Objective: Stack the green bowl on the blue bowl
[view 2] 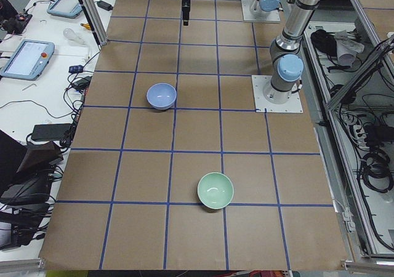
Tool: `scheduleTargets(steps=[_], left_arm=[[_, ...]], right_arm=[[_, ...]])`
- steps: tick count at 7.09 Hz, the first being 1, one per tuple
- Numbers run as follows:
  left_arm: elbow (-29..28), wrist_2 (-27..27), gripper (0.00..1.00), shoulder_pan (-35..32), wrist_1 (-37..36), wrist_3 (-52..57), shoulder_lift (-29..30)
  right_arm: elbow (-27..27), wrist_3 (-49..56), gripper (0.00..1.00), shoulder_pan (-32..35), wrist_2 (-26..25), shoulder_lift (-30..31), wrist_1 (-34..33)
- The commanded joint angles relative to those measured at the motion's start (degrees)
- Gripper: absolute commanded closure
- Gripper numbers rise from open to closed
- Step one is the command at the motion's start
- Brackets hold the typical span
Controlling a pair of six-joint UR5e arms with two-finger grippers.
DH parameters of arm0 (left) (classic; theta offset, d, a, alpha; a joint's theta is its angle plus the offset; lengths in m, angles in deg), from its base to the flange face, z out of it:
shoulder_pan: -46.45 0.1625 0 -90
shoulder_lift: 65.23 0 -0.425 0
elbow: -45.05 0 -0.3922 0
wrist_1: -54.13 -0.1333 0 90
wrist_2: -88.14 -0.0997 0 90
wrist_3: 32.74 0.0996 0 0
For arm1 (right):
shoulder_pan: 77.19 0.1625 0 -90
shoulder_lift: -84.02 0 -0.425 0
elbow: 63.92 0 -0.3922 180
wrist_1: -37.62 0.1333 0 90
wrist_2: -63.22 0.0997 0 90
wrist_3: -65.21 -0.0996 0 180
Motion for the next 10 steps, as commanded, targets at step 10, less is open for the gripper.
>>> scheduleTargets(steps=[10], left_arm=[[0.06, -0.74, 0.0, 11.58, 7.72, 24.36, -2.36]], right_arm=[[0.0, 0.0, 0.0, 0.0, -0.05, -0.04, 0.0]])
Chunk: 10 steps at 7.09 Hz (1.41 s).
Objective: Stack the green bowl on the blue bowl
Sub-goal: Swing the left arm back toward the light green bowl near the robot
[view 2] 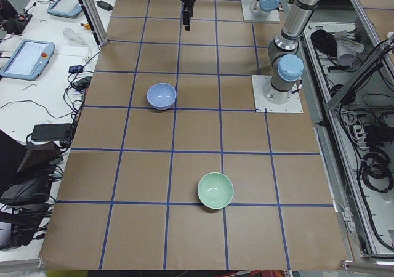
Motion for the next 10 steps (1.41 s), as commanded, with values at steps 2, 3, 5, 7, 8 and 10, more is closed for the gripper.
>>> scheduleTargets(steps=[2, 3, 5, 7, 8, 10], left_arm=[[-0.22, -0.23, 0.0, 12.77, 4.23, 22.94, -0.87], [-0.04, -0.06, 0.0, 20.74, 4.24, 33.4, -0.44], [0.57, -0.58, 0.0, 32.91, 3.54, 55.92, 1.23], [1.19, -8.29, 0.0, 42.12, 0.92, 75.17, 5.08], [2.06, -8.49, 0.0, 47.05, -4.5, 87.87, 7.45], [5.3, -8.49, 0.0, 52.71, -18.71, 115.72, 12.46]], right_arm=[[0.0, 0.0, 0.0, 0.0, -0.03, -0.07, 0.0], [0.0, 0.0, 0.0, 0.0, -0.03, -0.07, 0.0], [0.0, 0.09, 0.0, 0.0, -0.03, -0.07, 0.0], [0.0, 0.09, 0.0, 0.0, -0.03, -0.07, 0.0], [0.0, 0.09, 0.0, 0.0, -0.03, -0.07, 0.0], [0.0, 0.09, 0.0, 0.0, -0.03, -0.07, 0.0]])
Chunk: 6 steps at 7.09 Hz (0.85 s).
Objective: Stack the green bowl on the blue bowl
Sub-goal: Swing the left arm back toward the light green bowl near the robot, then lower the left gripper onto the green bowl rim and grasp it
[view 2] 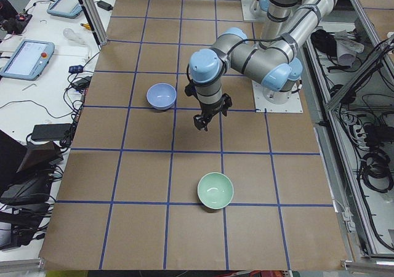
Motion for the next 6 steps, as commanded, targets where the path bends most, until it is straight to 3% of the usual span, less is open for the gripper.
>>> scheduleTargets(steps=[1, 3, 6], left_arm=[[3.02, 0.01, 0.0, 5.77, -11.16, 25.28, 4.54], [4.87, 2.89, 0.0, 11.74, -18.1, 39.97, 8.75], [7.42, 7.38, 0.0, 16.95, -26.64, 48.03, 13.76]], right_arm=[[0.0, 0.0, 0.0, 0.0, 0.0, 0.0, 0.0], [0.0, -0.09, 0.0, 0.0, 0.0, 0.09, 0.0], [0.0, -0.09, 0.0, 0.0, 0.0, 0.0, 0.0]])
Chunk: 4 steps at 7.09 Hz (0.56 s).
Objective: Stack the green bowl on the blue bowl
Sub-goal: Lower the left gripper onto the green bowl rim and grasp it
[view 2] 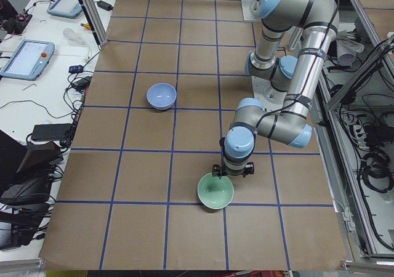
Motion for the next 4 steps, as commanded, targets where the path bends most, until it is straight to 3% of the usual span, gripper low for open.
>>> scheduleTargets(steps=[1, 4], left_arm=[[0.75, 2.71, 0.0, 1.54, -4.81, 3.63, 3.53], [1.01, 2.63, 0.0, 1.72, -8.08, 5.91, 7.49]], right_arm=[[0.0, 0.0, 0.0, 0.0, 0.0, 0.08, 0.0], [0.0, 0.0, 0.0, 0.0, 0.0, -0.01, 0.0]])
